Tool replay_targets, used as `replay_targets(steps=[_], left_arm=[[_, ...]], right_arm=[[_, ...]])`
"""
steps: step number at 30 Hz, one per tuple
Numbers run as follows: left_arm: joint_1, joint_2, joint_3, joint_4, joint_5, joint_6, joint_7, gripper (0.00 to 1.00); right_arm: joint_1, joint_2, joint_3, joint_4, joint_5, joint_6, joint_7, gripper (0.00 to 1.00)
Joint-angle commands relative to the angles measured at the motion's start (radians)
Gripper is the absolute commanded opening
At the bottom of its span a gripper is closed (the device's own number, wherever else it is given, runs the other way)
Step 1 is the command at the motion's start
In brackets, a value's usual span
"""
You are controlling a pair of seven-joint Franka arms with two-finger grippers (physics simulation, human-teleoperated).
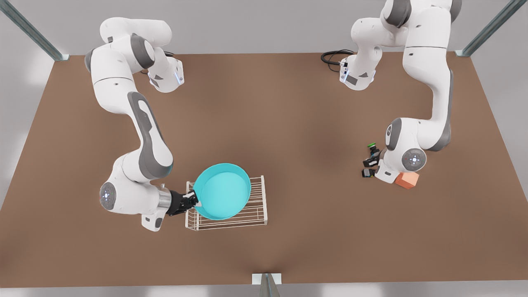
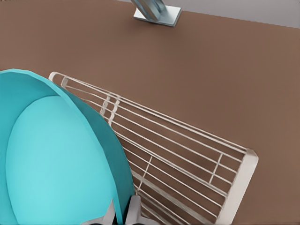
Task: Place the plate on the shelf with right arm and place the red button switch in the plate with left arm
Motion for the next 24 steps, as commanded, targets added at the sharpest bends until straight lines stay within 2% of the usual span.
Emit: replay_targets(steps=[1, 5, 11, 12, 18, 22, 24], left_arm=[[-0.001, -0.006, 0.014, -0.031, 0.002, 0.33, -0.962, 1.0], [-0.016, -0.022, 0.022, -0.133, -0.001, 0.438, -1.307, 1.0], [-0.015, 0.004, 0.028, -0.189, -0.044, 0.58, -1.331, 1.0], [-0.015, 0.01, 0.028, -0.196, -0.047, 0.585, -1.334, 1.0], [-0.009, 0.05, 0.028, -0.249, -0.067, 0.708, -1.405, 1.0], [-0.006, 0.072, 0.028, -0.251, -0.095, 0.714, -1.407, 1.0], [0.0, 0.087, 0.028, -0.255, -0.096, 0.737, -1.413, 1.0]], right_arm=[[0.004, -0.001, -0.001, -0.009, -0.022, 0.035, 0.26, 0.21], [0.018, 0.01, -0.002, -0.025, -0.036, 0.05, 0.262, 0.21], [0.016, 0.016, -0.001, -0.04, -0.053, 0.05, 0.254, 0.21], [0.016, 0.014, -0.001, -0.046, -0.053, 0.052, 0.26, 1.0], [0.025, -0.024, 0.01, -0.052, -0.048, 0.038, 0.249, 1.0], [0.025, -0.196, -0.001, -0.06, -0.06, -0.134, 0.248, 1.0], [-0.047, -0.228, -0.005, -0.054, -0.183, -0.229, 0.246, 1.0]])
